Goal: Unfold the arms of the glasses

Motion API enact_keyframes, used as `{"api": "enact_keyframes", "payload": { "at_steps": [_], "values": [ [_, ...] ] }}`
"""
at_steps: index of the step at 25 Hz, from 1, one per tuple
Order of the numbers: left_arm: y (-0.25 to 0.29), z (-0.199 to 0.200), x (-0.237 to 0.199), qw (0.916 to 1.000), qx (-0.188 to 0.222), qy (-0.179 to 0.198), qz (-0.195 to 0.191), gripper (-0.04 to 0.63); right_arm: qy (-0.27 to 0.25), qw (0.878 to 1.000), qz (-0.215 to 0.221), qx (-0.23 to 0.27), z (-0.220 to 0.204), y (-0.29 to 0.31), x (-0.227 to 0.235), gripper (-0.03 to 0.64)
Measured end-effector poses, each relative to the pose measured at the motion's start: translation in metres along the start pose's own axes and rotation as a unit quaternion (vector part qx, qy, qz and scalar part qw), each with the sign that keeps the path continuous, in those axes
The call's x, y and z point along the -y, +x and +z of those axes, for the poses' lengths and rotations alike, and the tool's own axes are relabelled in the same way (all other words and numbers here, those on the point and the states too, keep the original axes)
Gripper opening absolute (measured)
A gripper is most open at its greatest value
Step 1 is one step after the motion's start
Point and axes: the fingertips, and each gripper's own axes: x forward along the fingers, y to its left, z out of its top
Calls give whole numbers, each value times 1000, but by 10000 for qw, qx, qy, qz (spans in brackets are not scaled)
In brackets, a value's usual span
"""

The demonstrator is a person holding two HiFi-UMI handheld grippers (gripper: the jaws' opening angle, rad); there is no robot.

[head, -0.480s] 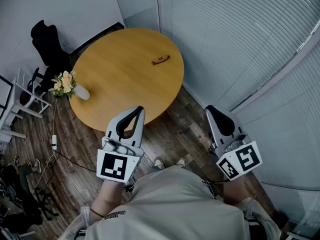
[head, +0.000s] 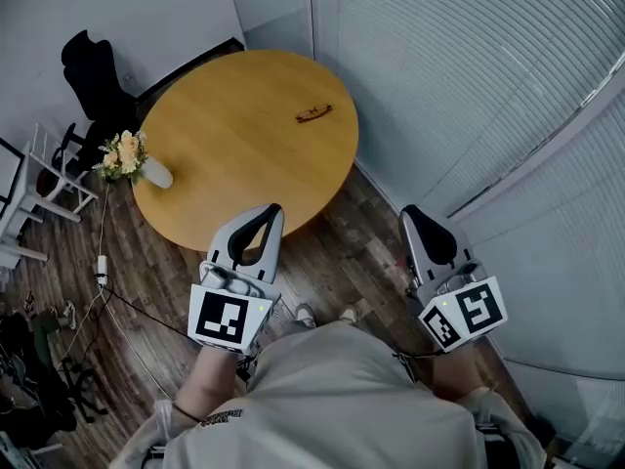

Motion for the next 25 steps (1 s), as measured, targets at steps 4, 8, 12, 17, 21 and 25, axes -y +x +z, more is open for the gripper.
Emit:
{"api": "enact_keyframes", "payload": {
  "at_steps": [4,8,12,17,21,25],
  "values": [
    [4,-3,6,10000,-19,-77,18,23,-75,9999,57,-83,-5,-1,5,40],
    [13,-3,17,9999,-155,-39,40,23,-63,9998,121,-110,-5,-5,19,40],
    [18,-3,29,9999,-166,16,27,23,-50,9998,143,-116,-9,-12,28,40],
    [26,-6,35,9997,-186,127,100,23,-73,9997,223,-116,-11,-13,41,40],
    [31,-6,46,9997,-157,113,180,23,-32,9995,286,-124,-15,-19,53,40],
    [42,2,55,9997,-97,80,212,23,-65,9995,314,-77,-13,-22,64,40]
  ]
}}
